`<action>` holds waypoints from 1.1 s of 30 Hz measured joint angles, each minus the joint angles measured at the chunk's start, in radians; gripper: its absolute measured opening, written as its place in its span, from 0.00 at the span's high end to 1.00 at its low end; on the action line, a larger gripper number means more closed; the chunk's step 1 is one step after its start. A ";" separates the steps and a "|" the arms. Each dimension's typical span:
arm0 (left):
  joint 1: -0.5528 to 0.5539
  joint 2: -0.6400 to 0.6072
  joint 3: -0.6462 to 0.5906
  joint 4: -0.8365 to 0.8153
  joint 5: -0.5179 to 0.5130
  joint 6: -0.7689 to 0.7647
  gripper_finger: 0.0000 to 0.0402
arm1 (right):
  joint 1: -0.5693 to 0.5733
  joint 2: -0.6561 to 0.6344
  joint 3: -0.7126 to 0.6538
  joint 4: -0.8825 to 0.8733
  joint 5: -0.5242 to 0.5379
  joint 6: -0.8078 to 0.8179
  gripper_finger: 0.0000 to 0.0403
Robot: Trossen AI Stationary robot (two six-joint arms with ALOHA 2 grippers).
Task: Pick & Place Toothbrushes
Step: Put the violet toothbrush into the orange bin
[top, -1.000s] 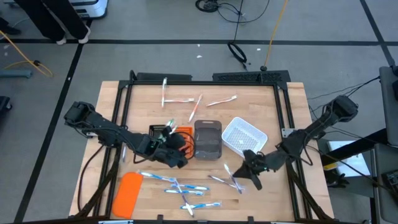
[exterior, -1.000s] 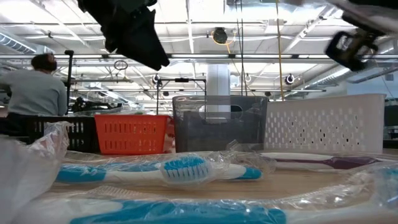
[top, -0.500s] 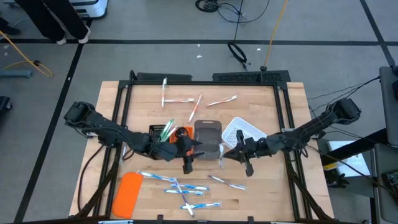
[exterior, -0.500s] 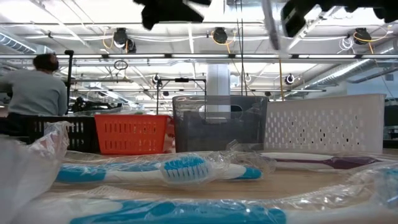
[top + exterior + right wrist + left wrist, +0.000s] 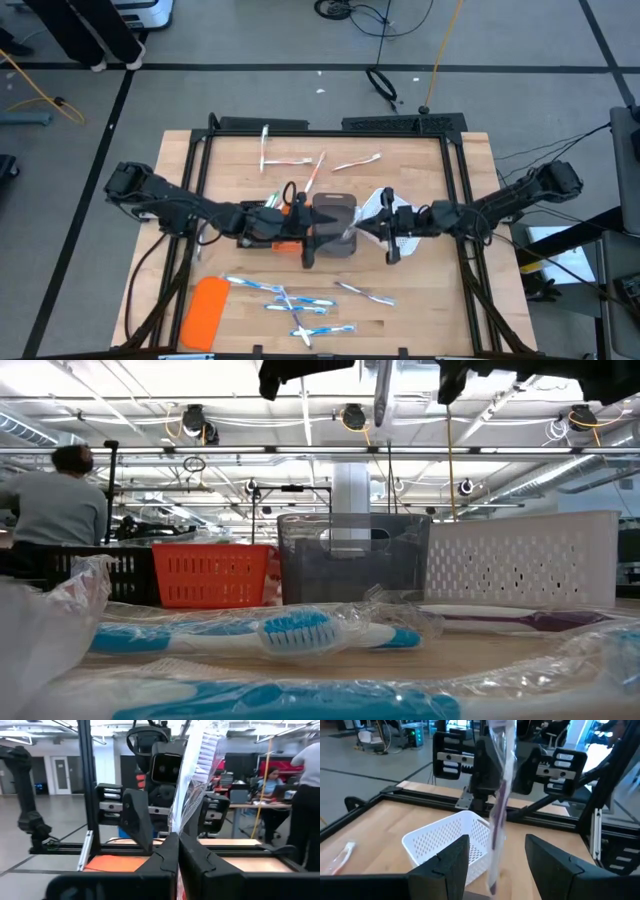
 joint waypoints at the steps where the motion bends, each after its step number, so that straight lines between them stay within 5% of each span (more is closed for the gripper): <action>1: 0.005 0.000 0.000 0.007 0.007 -0.003 0.51 | -0.007 0.000 0.000 0.000 0.000 -0.005 1.00; 24: 0.096 0.103 0.000 0.249 0.122 -0.026 0.53 | -0.068 0.048 0.000 0.075 -0.001 -0.051 1.00; 33: 0.097 0.103 0.000 0.231 0.121 -0.024 0.91 | -0.073 0.048 0.000 0.075 -0.004 -0.050 1.00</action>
